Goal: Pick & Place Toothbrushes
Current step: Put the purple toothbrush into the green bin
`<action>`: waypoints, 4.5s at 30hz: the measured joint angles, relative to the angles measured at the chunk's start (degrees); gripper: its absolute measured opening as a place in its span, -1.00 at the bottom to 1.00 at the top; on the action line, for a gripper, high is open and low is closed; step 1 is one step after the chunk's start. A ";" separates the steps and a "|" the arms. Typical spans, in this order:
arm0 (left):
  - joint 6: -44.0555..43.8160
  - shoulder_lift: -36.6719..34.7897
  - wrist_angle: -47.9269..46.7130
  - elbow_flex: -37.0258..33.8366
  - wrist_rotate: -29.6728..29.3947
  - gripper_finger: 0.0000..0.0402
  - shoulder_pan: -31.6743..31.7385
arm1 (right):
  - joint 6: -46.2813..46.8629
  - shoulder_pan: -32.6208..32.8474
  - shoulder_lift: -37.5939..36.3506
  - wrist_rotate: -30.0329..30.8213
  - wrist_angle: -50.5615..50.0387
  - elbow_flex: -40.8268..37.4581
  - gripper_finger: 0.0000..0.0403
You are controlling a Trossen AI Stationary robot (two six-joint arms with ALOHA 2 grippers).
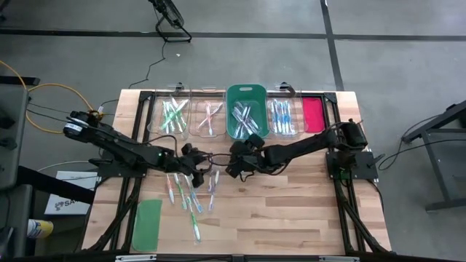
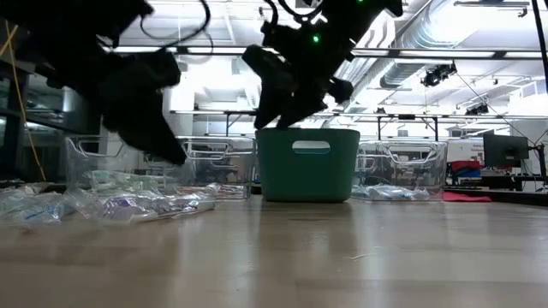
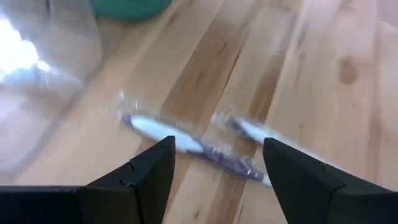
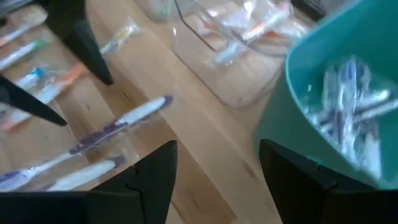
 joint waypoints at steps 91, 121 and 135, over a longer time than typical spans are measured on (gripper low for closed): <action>46.87 -3.63 9.82 15.89 11.69 -0.93 2.25 | 6.07 19.94 -4.37 24.15 -7.51 -0.04 0.09; 54.24 -5.48 21.75 15.82 26.25 -0.93 2.25 | -32.46 13.18 -3.98 10.28 34.40 -0.07 -0.07; 58.62 -5.53 20.43 15.82 26.09 -0.64 2.25 | -29.29 13.16 -4.15 11.62 32.47 -0.07 -0.92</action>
